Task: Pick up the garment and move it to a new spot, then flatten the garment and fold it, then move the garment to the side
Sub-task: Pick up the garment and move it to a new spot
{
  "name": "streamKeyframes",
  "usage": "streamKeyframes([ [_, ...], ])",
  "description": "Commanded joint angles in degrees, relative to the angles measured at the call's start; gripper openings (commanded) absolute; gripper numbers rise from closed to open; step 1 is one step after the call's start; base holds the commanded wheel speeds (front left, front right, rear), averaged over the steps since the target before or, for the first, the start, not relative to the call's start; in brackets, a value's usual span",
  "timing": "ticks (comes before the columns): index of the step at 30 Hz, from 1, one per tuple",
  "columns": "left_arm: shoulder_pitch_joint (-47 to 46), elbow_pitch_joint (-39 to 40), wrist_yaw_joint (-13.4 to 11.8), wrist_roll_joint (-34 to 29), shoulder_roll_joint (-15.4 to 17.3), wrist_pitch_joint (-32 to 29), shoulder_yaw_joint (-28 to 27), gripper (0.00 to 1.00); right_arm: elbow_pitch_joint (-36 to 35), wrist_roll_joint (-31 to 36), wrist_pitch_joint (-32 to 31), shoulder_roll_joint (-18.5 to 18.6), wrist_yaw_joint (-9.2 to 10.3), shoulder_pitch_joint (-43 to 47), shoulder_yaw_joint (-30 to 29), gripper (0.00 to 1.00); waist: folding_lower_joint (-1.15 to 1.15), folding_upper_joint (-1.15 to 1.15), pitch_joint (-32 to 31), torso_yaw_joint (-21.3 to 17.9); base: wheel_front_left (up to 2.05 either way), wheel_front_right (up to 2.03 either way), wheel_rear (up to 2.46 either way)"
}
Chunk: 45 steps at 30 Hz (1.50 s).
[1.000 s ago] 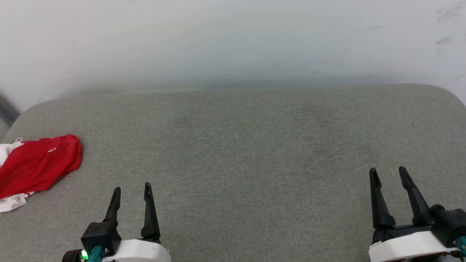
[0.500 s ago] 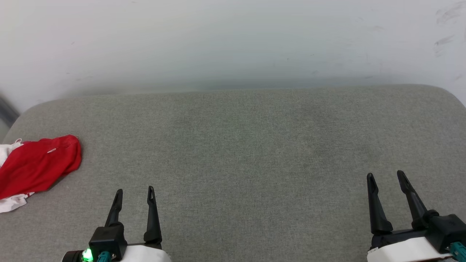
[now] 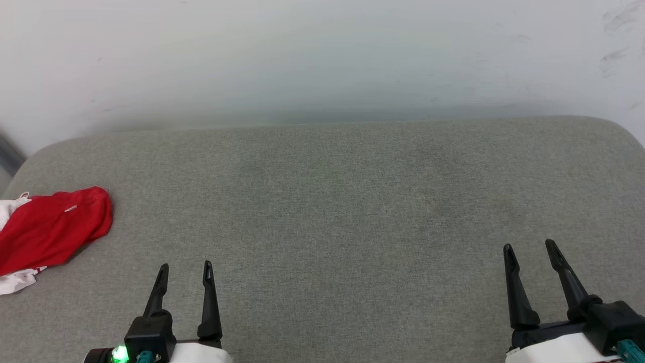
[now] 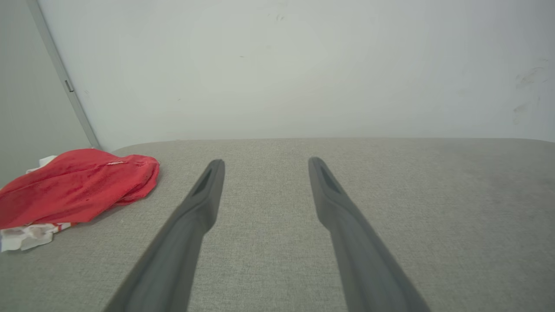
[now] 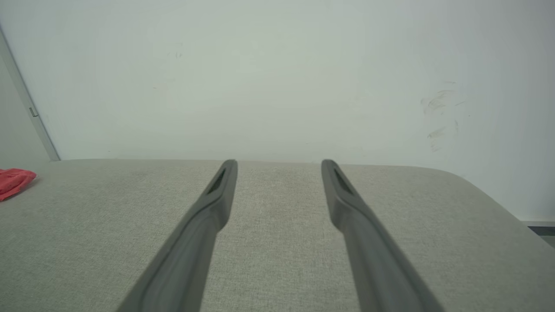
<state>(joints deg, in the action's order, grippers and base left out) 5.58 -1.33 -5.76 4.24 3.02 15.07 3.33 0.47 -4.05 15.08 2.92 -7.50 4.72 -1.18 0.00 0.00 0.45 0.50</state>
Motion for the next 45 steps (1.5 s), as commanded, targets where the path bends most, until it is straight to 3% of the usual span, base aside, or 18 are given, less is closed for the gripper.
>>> streamKeyframes([
  [1,0.2,-0.06,0.1,0.05,-0.09,0.16,-0.2,1.0,0.13,-0.1,0.14,-0.07,0.02,0.21,0.1,1.0,0.0,0.0,0.02,-0.01,0.0,0.0,0.0],
  [23,-0.58,-0.48,0.3,1.13,-0.15,0.16,-1.17,1.0,0.22,-1.06,0.13,-0.07,0.02,0.72,0.64,1.0,0.0,0.0,0.24,1.91,0.0,0.0,0.0],
  [32,-0.31,-0.77,-0.31,1.79,-0.16,0.16,-1.72,1.0,-0.66,-0.43,0.13,-0.07,0.02,1.34,1.49,1.0,0.0,0.0,-0.07,6.91,0.0,0.0,0.0],
  [45,1.0,-0.12,-2.02,2.11,-0.14,0.16,-2.74,1.0,-1.31,0.33,0.13,-0.08,0.02,2.32,2.36,1.0,0.0,0.0,-0.36,17.52,0.0,0.0,0.0],
])
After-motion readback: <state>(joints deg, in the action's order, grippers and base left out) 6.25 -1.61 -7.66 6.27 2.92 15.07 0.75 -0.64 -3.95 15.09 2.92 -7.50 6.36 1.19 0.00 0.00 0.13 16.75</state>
